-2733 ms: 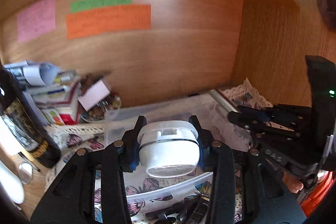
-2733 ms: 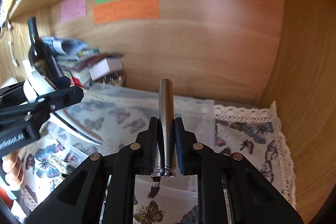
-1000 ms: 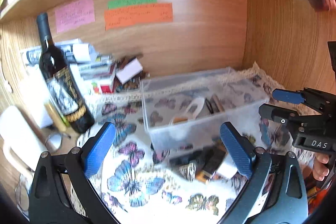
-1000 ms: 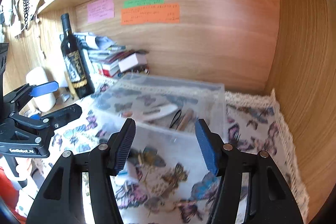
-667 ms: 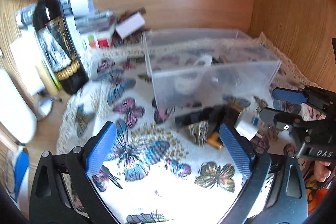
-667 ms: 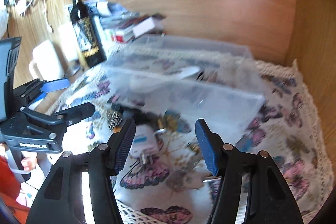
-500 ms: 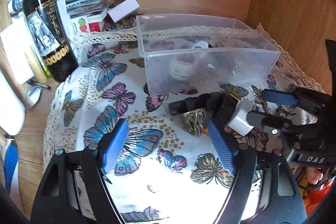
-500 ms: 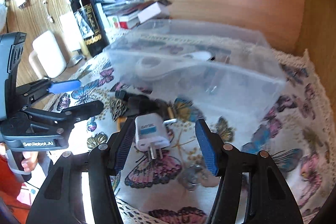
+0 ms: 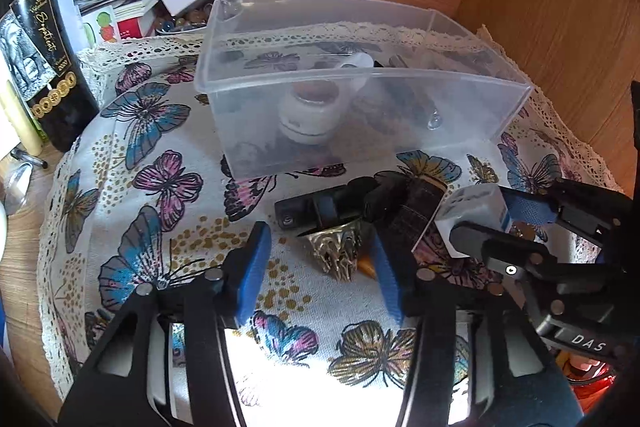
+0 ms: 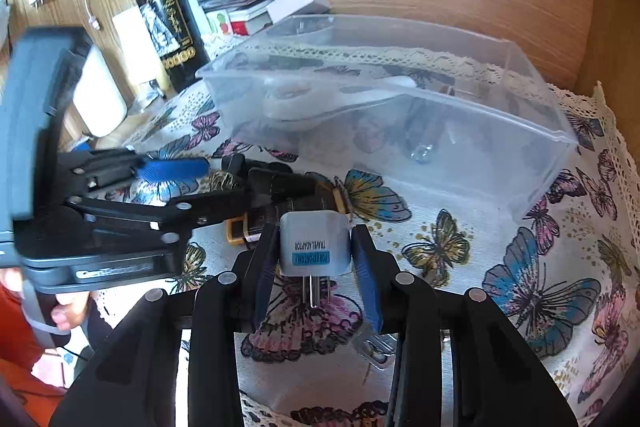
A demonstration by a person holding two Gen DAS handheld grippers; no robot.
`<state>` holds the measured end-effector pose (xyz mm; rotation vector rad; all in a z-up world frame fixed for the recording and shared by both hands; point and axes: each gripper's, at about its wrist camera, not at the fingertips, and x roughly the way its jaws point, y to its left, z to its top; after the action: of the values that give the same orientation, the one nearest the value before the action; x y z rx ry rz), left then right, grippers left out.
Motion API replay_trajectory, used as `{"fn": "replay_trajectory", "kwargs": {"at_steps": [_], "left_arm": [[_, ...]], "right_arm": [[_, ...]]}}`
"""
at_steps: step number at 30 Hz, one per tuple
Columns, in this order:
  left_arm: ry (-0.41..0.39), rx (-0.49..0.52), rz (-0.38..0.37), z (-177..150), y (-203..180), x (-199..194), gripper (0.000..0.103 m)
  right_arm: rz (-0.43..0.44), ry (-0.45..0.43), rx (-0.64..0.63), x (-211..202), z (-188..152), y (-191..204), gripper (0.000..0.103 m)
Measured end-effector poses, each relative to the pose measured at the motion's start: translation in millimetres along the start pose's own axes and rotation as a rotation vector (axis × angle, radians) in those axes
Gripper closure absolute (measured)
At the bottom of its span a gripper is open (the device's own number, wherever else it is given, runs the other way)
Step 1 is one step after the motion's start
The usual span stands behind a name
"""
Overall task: Organize rigid objects
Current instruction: 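Grasp the ornate metal piece with the left tool while the right tool grasps the white travel adapter, then lower both items into the clear plastic box and open both tools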
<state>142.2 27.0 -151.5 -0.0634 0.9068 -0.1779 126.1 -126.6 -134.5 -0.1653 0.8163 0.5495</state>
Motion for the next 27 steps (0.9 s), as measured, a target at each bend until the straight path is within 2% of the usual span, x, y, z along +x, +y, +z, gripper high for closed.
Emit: {"fn": "replay_trajectory", "kwargs": {"at_steps": [1, 12, 18, 27], "left_arm": [[0.008, 0.001, -0.004, 0, 0, 2, 0.072], [-0.051, 0.005, 0.007, -5, -2, -23, 0.071], [-0.141, 0.008, 0.023, 2, -2, -52, 0.071], [-0.289, 0.016, 0.015, 36, -5, -83, 0.071]], "right_arm": [[-0.006, -0.006, 0.004, -2, 1, -1, 0.069], [-0.049, -0.078, 0.051, -23, 11, -17, 0.069], [-0.073, -0.138, 0.065, -38, 21, -22, 0.069], [-0.109, -0.245, 0.090, -63, 42, -30, 0.069]]}}
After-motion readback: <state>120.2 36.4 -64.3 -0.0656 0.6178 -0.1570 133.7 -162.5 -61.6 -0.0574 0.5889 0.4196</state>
